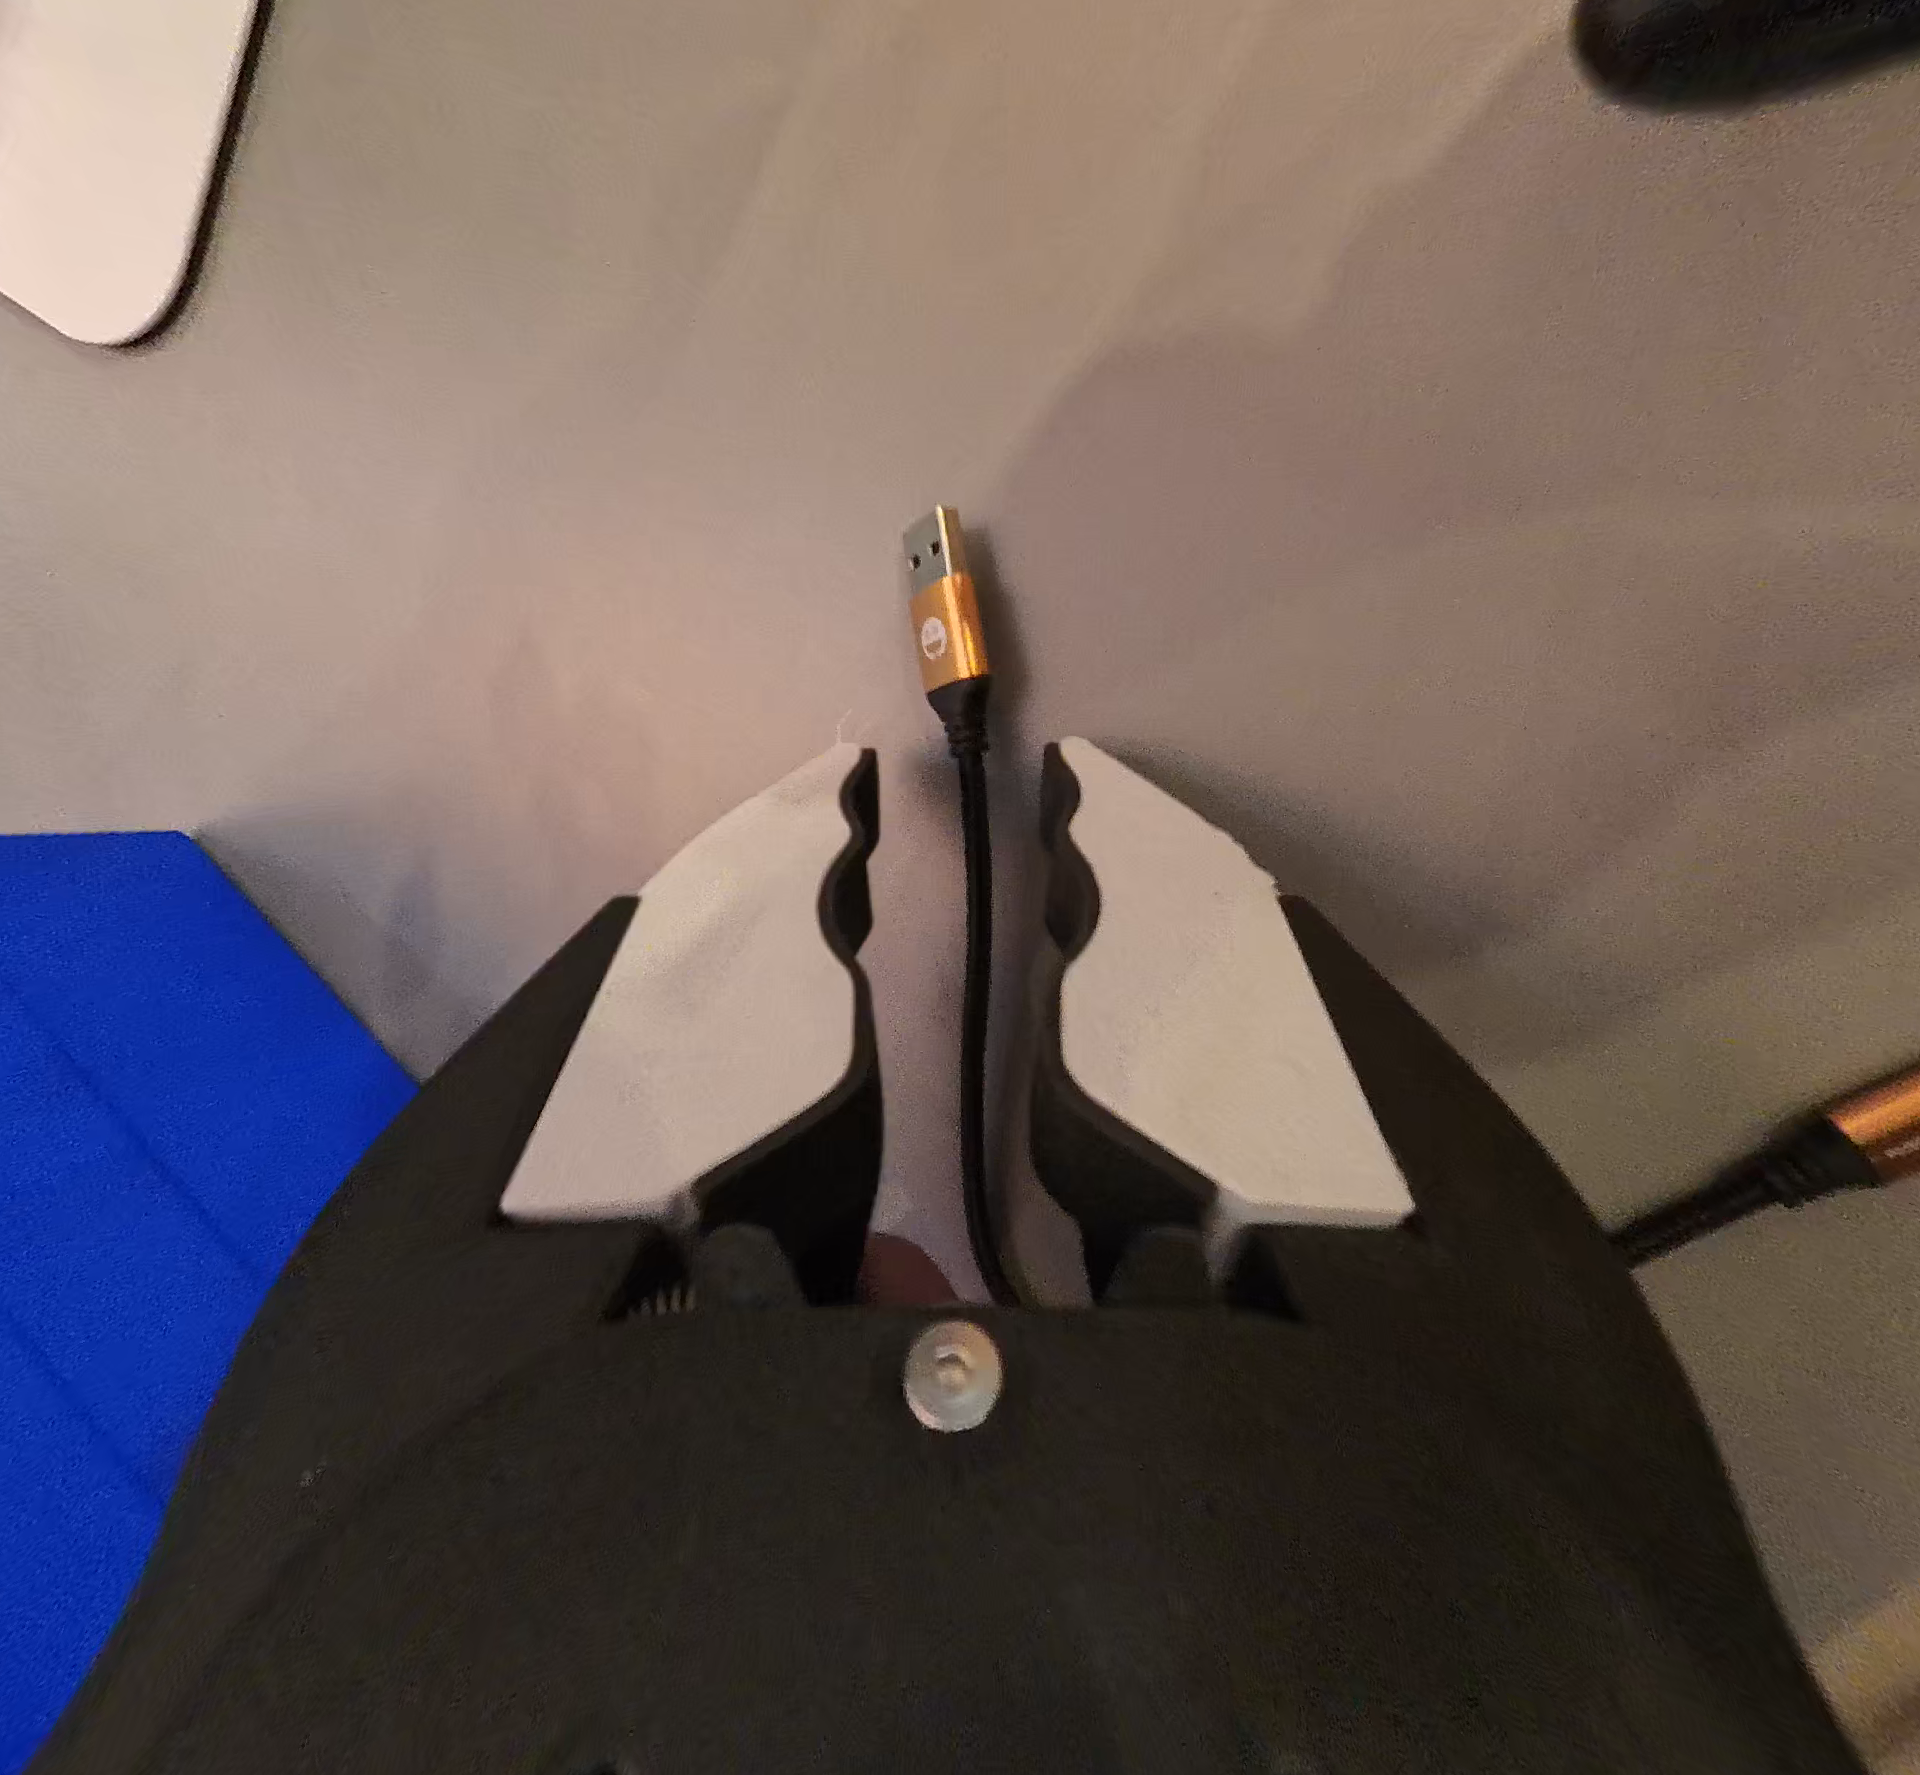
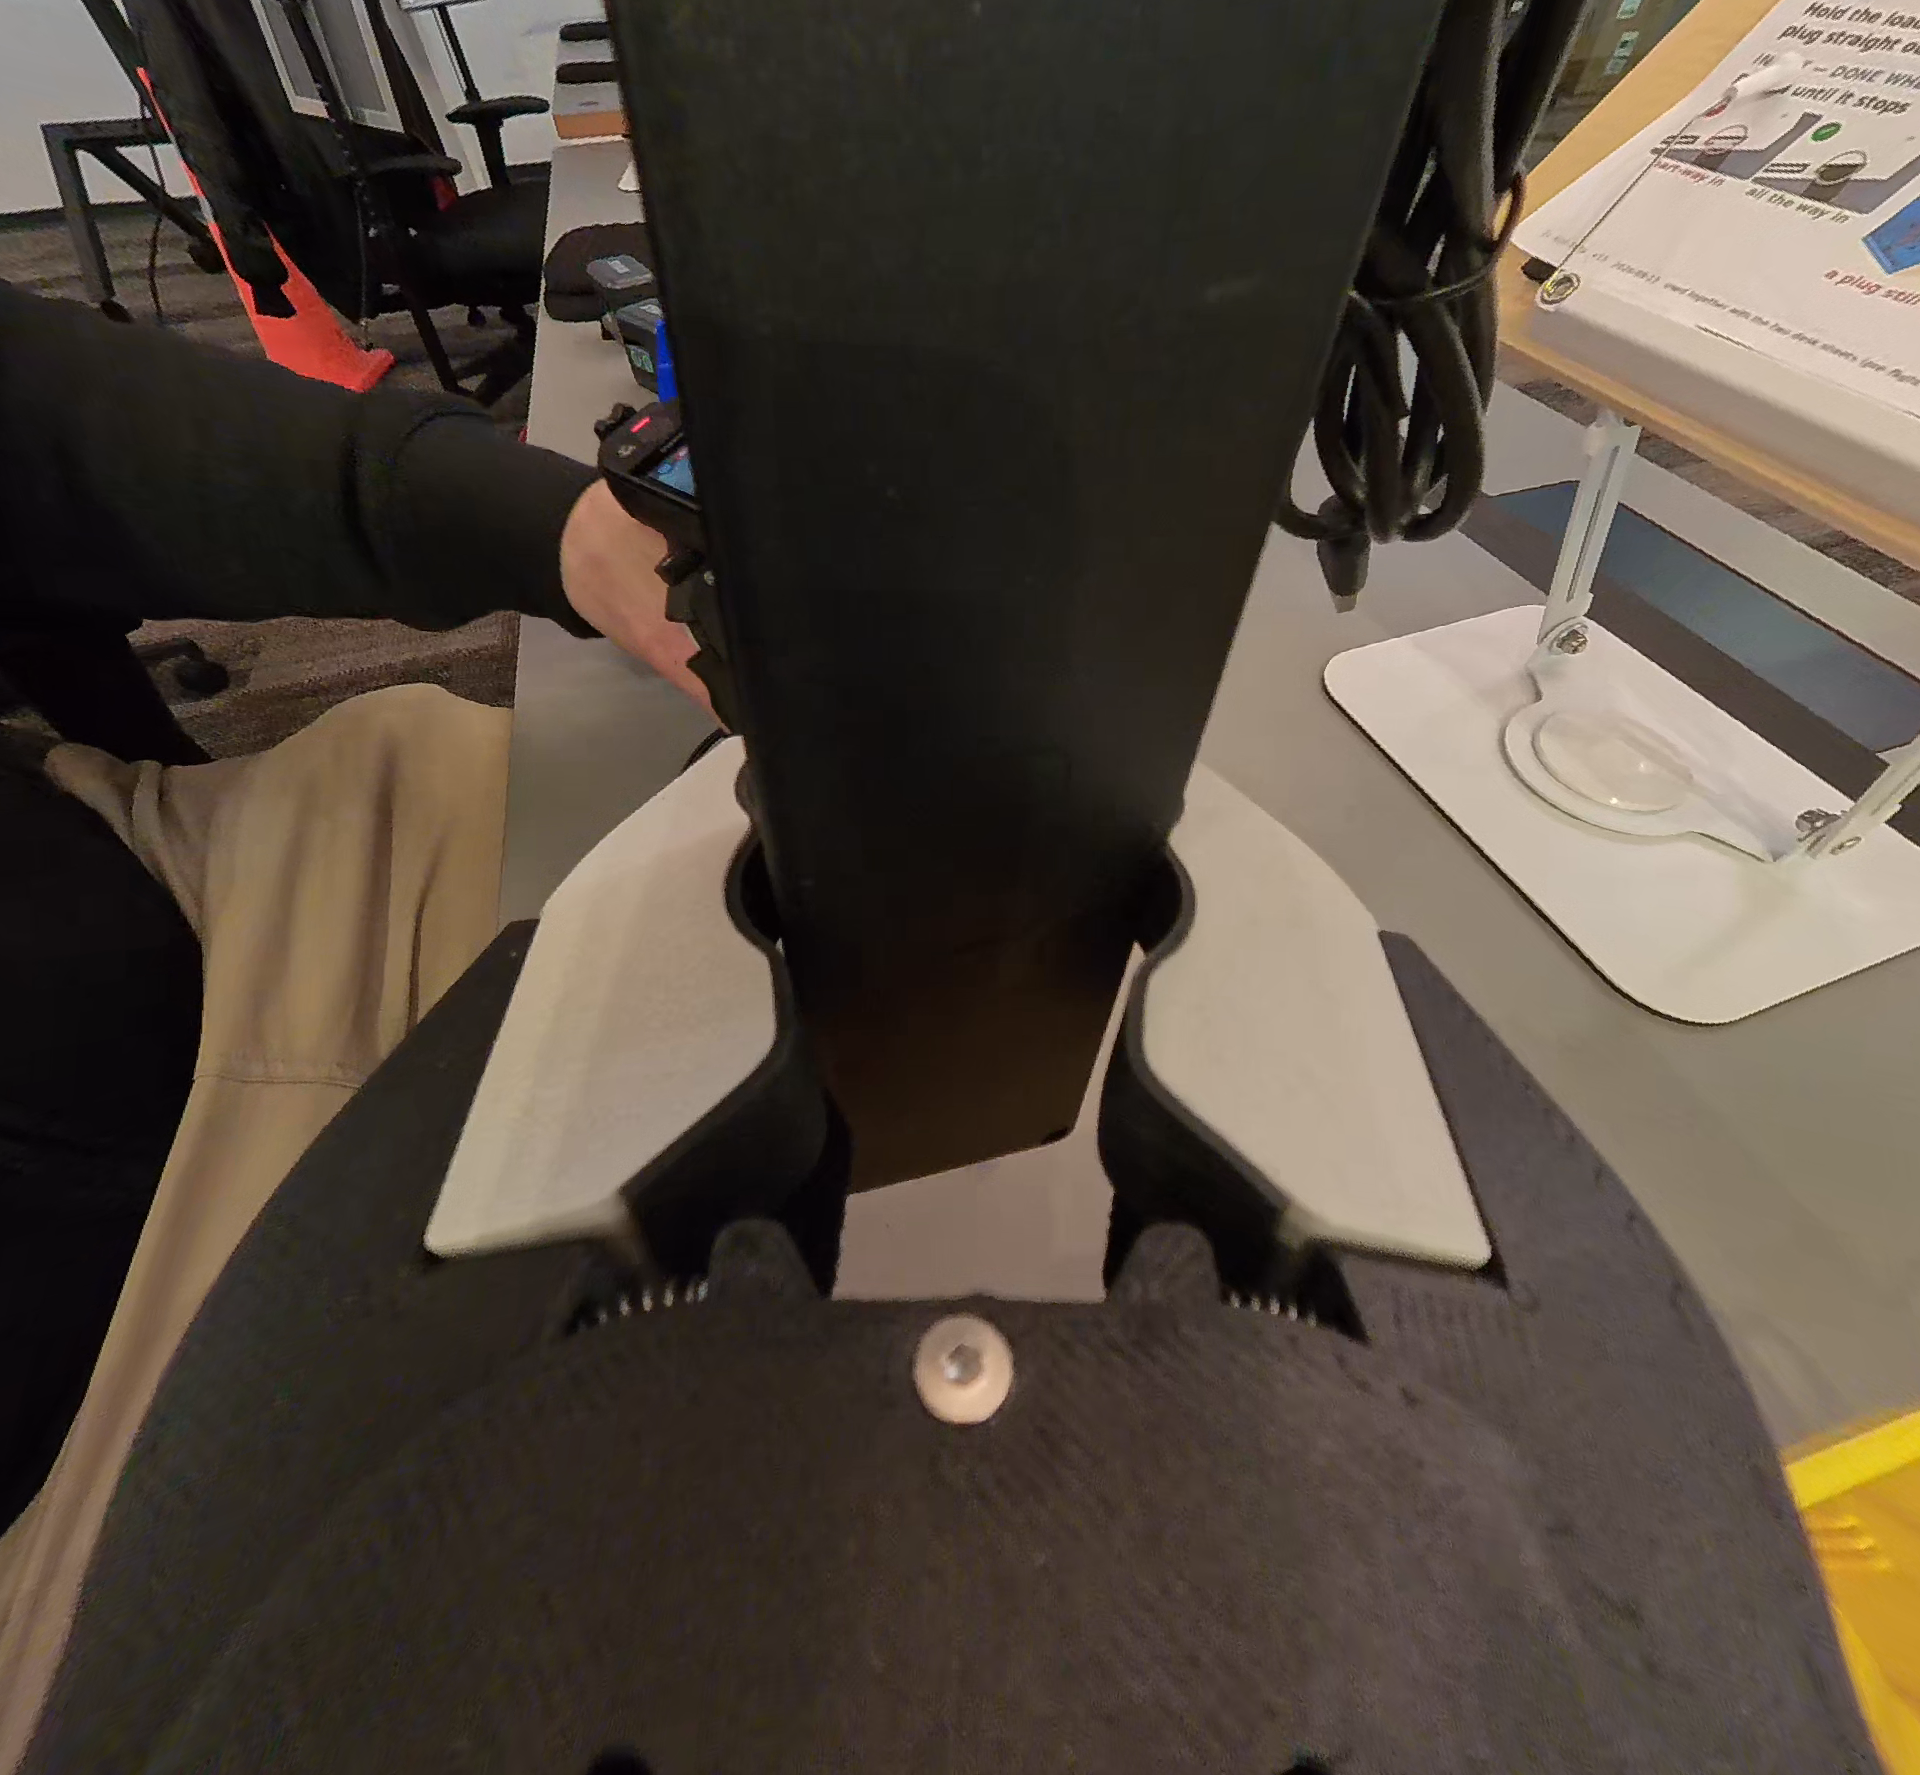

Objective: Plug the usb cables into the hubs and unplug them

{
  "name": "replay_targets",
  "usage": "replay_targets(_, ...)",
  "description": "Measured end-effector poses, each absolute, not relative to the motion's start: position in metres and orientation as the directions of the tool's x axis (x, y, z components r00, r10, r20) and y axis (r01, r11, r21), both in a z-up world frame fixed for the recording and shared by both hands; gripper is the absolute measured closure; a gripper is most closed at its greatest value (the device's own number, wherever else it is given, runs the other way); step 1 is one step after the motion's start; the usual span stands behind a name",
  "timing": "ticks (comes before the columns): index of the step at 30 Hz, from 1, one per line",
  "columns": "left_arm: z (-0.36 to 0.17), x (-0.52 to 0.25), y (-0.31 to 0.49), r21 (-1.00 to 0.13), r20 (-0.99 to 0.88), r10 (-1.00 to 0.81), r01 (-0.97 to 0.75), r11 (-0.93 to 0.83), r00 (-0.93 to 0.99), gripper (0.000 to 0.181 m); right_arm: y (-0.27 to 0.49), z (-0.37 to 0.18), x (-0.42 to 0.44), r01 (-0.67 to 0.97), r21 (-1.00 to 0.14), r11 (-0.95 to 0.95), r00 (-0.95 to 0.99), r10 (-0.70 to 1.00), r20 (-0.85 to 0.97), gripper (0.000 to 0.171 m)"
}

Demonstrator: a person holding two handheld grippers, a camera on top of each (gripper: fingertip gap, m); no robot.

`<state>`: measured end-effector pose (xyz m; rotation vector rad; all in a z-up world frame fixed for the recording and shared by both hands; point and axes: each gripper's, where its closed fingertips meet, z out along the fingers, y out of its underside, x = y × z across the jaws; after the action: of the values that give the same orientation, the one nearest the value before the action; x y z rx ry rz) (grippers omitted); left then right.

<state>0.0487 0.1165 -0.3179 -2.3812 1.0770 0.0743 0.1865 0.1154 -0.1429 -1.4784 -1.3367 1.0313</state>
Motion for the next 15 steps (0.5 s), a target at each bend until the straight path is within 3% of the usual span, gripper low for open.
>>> replay_targets(7,-0.322,0.057,0.125,-0.489,-0.178,-0.67,-0.656,-0.575,0.721,0.169,0.114,-0.143,0.187,0.277,-0.96,-0.043,0.077,0.997,-0.023,0.105)
replay_targets(10,-0.319,0.051,0.128,-0.482,-0.242,-0.664,-0.682,-0.55,0.707,0.173,0.113,-0.142,0.186,0.276,-0.96,-0.041,0.073,0.997,-0.022,0.105)
replay_targets(15,-0.266,0.043,0.142,-0.588,-0.34,-0.602,-0.663,-0.464,0.723,0.173,0.11,-0.142,0.186,0.277,-0.96,-0.039,0.053,0.998,-0.025,0.105)
